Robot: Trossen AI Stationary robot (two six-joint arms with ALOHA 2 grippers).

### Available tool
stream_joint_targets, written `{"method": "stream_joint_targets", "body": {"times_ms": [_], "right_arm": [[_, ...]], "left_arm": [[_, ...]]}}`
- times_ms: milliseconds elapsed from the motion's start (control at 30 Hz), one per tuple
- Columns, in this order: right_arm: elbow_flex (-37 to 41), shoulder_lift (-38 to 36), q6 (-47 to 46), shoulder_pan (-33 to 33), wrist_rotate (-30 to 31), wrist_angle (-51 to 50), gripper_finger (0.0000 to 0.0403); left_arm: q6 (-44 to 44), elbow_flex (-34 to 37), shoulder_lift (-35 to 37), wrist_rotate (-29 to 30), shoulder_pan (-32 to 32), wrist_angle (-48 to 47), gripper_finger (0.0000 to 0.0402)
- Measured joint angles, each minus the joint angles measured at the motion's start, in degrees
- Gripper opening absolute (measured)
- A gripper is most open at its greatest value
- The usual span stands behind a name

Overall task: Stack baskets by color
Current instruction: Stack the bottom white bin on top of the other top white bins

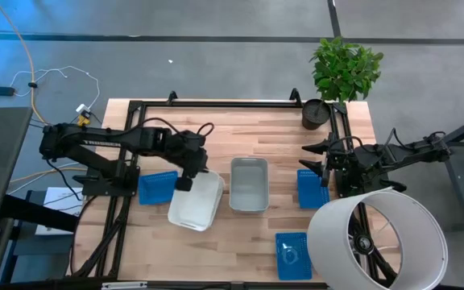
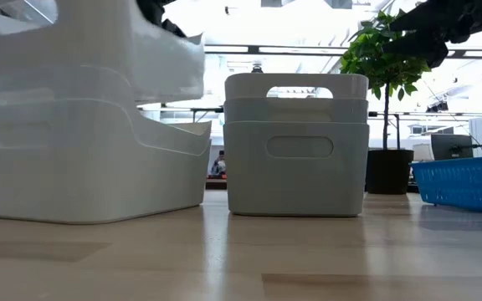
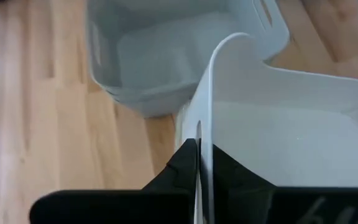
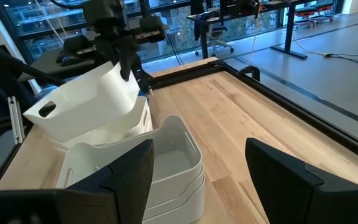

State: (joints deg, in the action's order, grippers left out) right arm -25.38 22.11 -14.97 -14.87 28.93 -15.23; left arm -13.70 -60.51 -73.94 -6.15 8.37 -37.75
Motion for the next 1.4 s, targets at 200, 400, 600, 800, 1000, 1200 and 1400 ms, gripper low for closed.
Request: {"method": "stream_joint_targets", "body": {"times_ms": [200, 400, 600, 800, 1000, 1200, 1400], "right_arm": [[0.0, 0.0, 0.0, 0.0, 0.0, -0.2, 0.0240], [0.0, 0.0, 0.0, 0.0, 0.0, -0.3, 0.0240], [0.0, 0.0, 0.0, 0.0, 0.0, -0.3, 0.0240], [0.0, 0.0, 0.0, 0.0, 0.0, -0.3, 0.0240], [0.0, 0.0, -0.5, 0.0, 0.0, -0.3, 0.0240], [0.0, 0.0, -0.5, 0.0, 0.0, -0.4, 0.0240], [0.0, 0.0, -0.1, 0.0, 0.0, -0.4, 0.0240]], "left_arm": [[-0.4, 0.0, -2.2, 0.4, 0.3, -0.9, 0.0000], [-3.8, -0.1, -4.9, 0.1, 0.6, -0.7, 0.0000], [-3.9, -0.1, -7.9, -1.7, 0.6, -1.2, 0.0000], [-3.4, 0.0, -10.5, -1.7, 0.9, 0.9, 0.0000], [-3.1, 0.0, -10.9, 2.1, 1.0, 2.6, 0.0000], [-4.3, 0.0, -11.6, 2.7, 1.0, 1.5, 0.0000], [-4.5, 0.0, -11.6, 4.5, 1.0, 1.8, 0.0007]]}}
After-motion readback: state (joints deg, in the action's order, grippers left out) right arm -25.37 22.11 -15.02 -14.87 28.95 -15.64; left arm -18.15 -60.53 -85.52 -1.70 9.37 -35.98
